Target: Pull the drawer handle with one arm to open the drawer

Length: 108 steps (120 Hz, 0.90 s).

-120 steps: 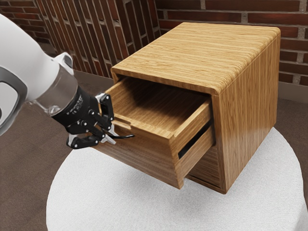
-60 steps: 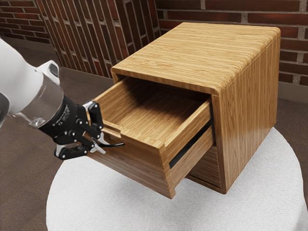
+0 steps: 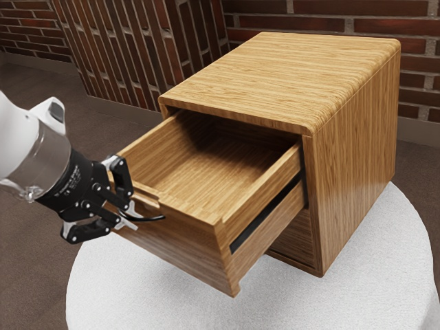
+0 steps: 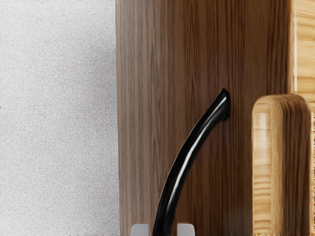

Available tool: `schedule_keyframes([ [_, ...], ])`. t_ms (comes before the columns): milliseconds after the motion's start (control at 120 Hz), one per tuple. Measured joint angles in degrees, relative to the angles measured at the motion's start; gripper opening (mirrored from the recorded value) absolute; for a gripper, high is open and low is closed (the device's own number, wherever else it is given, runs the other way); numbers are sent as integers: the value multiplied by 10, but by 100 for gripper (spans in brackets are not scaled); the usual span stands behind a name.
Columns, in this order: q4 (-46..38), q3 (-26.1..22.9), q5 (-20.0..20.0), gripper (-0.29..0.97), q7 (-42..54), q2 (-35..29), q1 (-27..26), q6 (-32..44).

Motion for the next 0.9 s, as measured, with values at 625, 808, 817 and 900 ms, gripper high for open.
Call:
schedule_keyframes([
  [625, -2, -3, 0, 7, -3, -33, -1, -14],
  [808, 135, -2, 2, 32, -3, 50, 2, -83],
  [817, 146, -2, 3, 33, -3, 58, 2, -89],
  [900, 271, 7, 9, 44, -3, 170, 3, -149],
])
